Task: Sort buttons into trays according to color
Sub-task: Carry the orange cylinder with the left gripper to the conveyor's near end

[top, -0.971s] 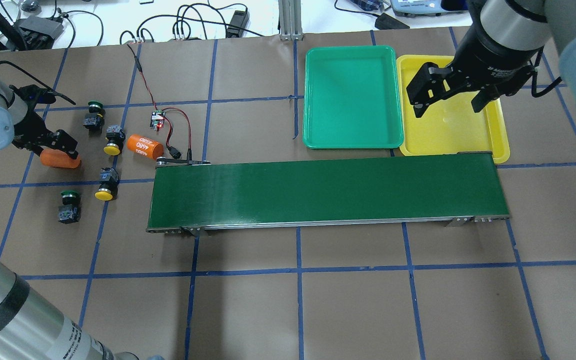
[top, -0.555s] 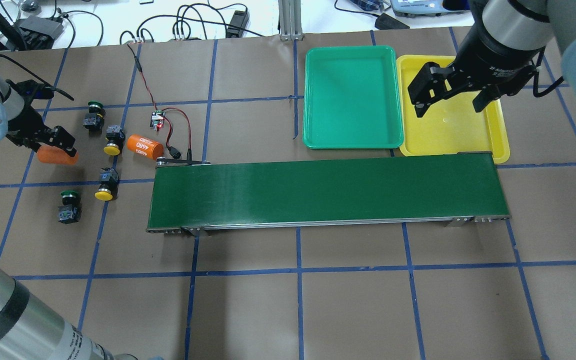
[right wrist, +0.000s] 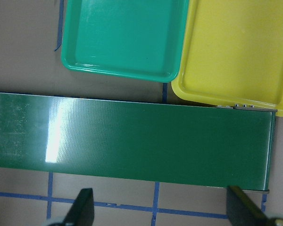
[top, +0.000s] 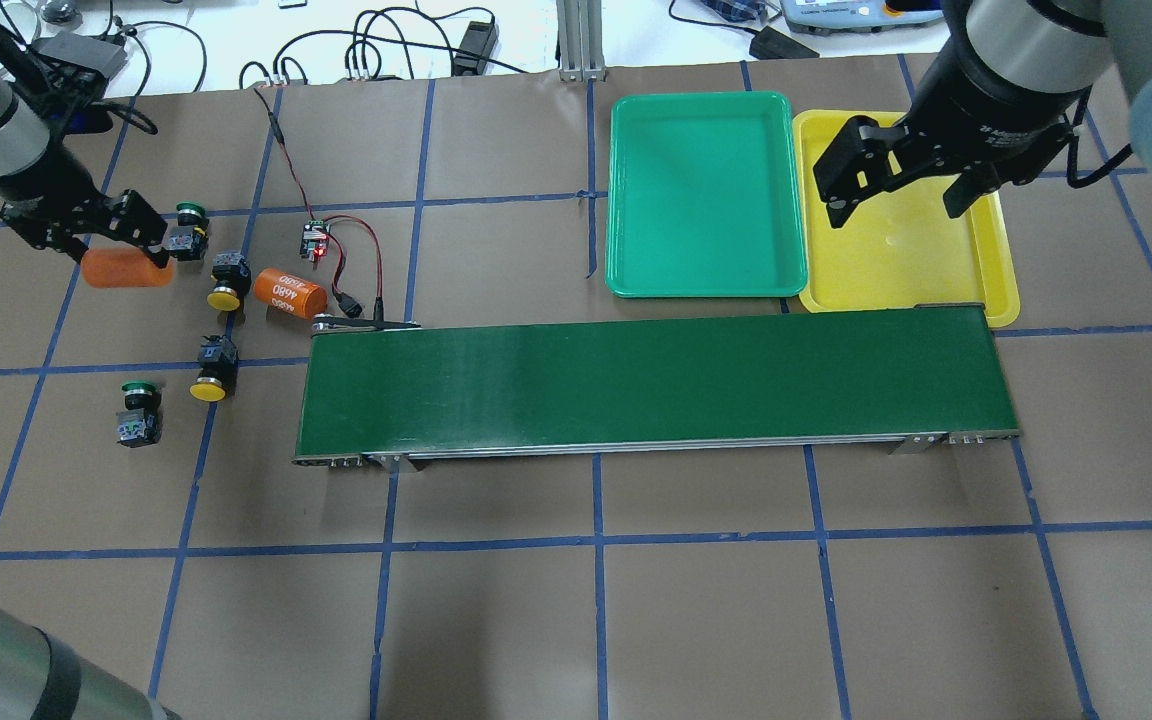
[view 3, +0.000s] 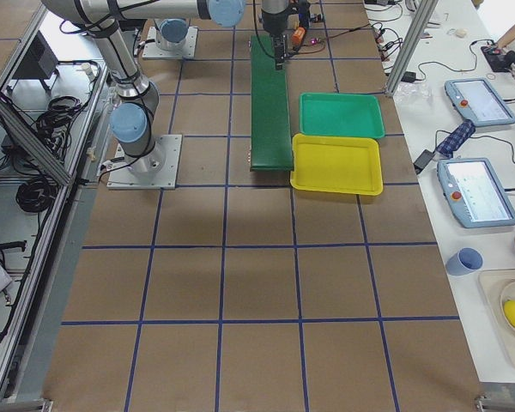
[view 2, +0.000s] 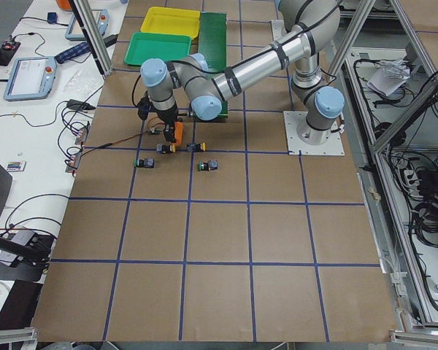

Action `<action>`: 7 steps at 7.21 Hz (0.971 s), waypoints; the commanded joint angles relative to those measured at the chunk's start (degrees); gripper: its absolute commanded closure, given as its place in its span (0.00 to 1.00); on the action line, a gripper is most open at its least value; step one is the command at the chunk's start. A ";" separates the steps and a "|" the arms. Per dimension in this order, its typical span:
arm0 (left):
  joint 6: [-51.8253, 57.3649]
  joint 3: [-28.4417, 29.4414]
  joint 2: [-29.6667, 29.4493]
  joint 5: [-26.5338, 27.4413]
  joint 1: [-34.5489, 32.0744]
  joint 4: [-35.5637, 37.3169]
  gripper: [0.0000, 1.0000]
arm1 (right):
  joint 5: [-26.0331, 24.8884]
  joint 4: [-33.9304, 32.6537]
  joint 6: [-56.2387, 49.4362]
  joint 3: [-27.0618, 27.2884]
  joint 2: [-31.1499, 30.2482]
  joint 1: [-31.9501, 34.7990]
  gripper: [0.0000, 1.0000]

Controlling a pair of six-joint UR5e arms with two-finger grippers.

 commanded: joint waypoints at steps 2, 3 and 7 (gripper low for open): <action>-12.47 -8.71 6.17 -1.73 -9.48 -0.59 1.00 | 0.06 0.15 -0.03 0.29 -0.05 -0.03 0.00; -15.81 -10.22 6.45 -1.82 -10.80 -0.50 1.00 | 0.15 0.15 -0.03 0.56 -0.05 0.06 0.00; -17.44 -17.95 6.18 -1.12 -15.83 8.16 1.00 | -0.02 0.23 0.32 0.65 -0.94 0.14 0.00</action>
